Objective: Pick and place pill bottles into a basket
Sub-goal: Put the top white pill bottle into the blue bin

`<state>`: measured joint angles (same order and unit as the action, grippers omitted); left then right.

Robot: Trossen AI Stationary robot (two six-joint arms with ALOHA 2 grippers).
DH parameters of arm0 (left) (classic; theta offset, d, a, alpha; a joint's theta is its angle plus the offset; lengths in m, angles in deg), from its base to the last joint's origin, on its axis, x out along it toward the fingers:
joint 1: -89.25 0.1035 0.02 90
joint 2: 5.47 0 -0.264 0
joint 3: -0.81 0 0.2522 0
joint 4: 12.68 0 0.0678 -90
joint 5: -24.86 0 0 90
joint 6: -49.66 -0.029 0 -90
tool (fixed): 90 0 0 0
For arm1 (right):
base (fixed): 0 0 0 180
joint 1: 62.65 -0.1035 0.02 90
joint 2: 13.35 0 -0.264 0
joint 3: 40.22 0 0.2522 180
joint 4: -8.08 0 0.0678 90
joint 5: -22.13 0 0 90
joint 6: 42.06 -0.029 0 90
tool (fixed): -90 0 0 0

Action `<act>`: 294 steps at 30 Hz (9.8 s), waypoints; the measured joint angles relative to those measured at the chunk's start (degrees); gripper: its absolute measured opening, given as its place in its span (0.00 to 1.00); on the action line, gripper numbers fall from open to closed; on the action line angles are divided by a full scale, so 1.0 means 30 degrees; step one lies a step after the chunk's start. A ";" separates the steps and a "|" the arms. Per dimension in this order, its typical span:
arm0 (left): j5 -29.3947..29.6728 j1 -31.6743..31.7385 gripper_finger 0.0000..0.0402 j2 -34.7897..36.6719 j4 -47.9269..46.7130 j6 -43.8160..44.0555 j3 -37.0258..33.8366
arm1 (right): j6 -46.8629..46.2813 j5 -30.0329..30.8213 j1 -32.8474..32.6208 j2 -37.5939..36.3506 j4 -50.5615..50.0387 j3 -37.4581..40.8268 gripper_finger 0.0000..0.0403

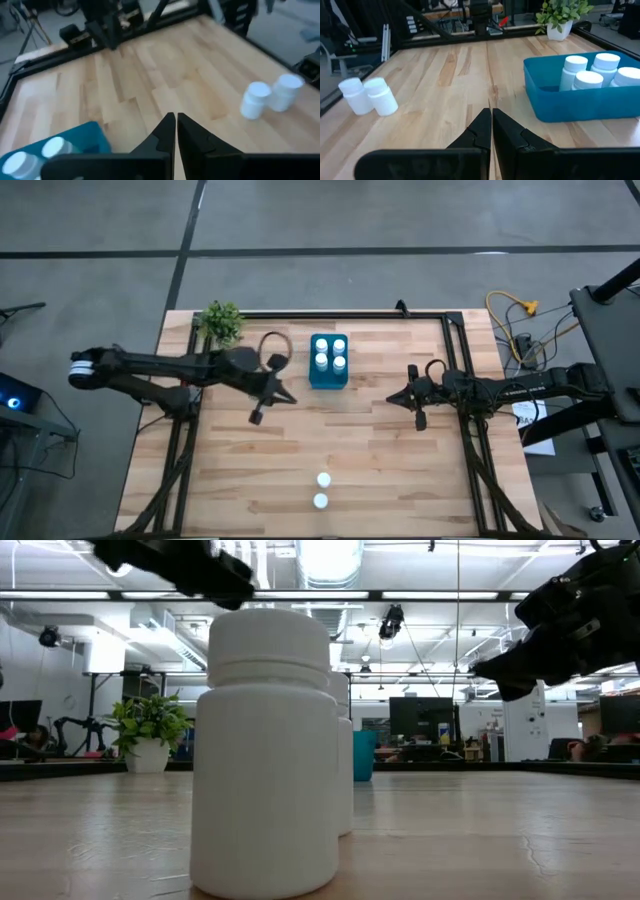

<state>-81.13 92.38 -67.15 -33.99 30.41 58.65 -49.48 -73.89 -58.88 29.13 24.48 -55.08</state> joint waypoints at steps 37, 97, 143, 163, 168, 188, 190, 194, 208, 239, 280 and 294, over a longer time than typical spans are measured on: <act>0.5868 -0.6334 0.00 0.0848 1.1517 0.2702 -0.8404 | 0.0376 -0.0146 -0.3159 0.4752 0.2066 -0.3207 0.02; 0.4522 -0.5907 0.00 1.0472 0.9163 0.4189 -1.3853 | 0.3630 -0.0664 -0.0620 0.1395 0.6577 0.0204 0.02; 0.6913 -0.3255 0.00 1.2133 0.8893 0.3702 -1.3700 | 0.0682 -0.0656 -0.0665 0.0014 0.4386 -0.2718 0.02; 0.6865 -0.3161 0.00 1.7394 0.4774 0.3424 -1.3707 | 0.2910 -0.3029 -0.0749 0.0177 -0.5698 -0.8558 0.02; 0.6843 -0.3161 0.00 1.8486 0.4129 0.3687 -1.3744 | 0.3097 -0.5301 -0.0809 0.0638 -0.5434 -0.8976 0.02; 0.6959 -0.3168 0.00 1.8828 0.3640 0.3286 -1.3817 | 0.1748 -0.5508 -0.1834 1.0498 -0.5657 -1.5225 0.37; 0.6960 -0.3168 0.00 1.8828 0.3634 0.3293 -1.3817 | 0.1313 -0.5513 -0.1876 1.1157 -0.6298 -1.5850 0.43; 0.6967 -0.3168 0.00 1.8790 0.3647 0.3293 -1.3817 | 0.0676 -0.5508 -0.2028 1.2125 -0.8819 -1.7135 0.52; 0.6974 -0.3168 0.00 1.8743 0.3619 0.3315 -1.3795 | -0.0274 -0.3339 -0.4612 1.5571 -1.6336 -2.1833 0.67; 0.6986 -0.3170 0.00 1.8454 0.3606 0.3279 -1.3868 | -0.3024 -0.0431 -0.7563 2.2552 -2.2825 -2.8858 0.64; 0.6977 -0.3175 0.00 1.7838 0.3152 0.3279 -1.3904 | -0.1973 0.1581 -0.8910 2.9378 -3.0836 -3.8840 0.64; 0.6974 -0.3175 0.00 1.7772 0.3166 0.3308 -1.3904 | -0.2177 0.1574 -0.9216 2.9397 -3.0649 -3.8825 0.64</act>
<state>-60.21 82.85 -13.83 -24.49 40.34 16.94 -56.01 -69.17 -86.53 117.32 -67.46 -171.56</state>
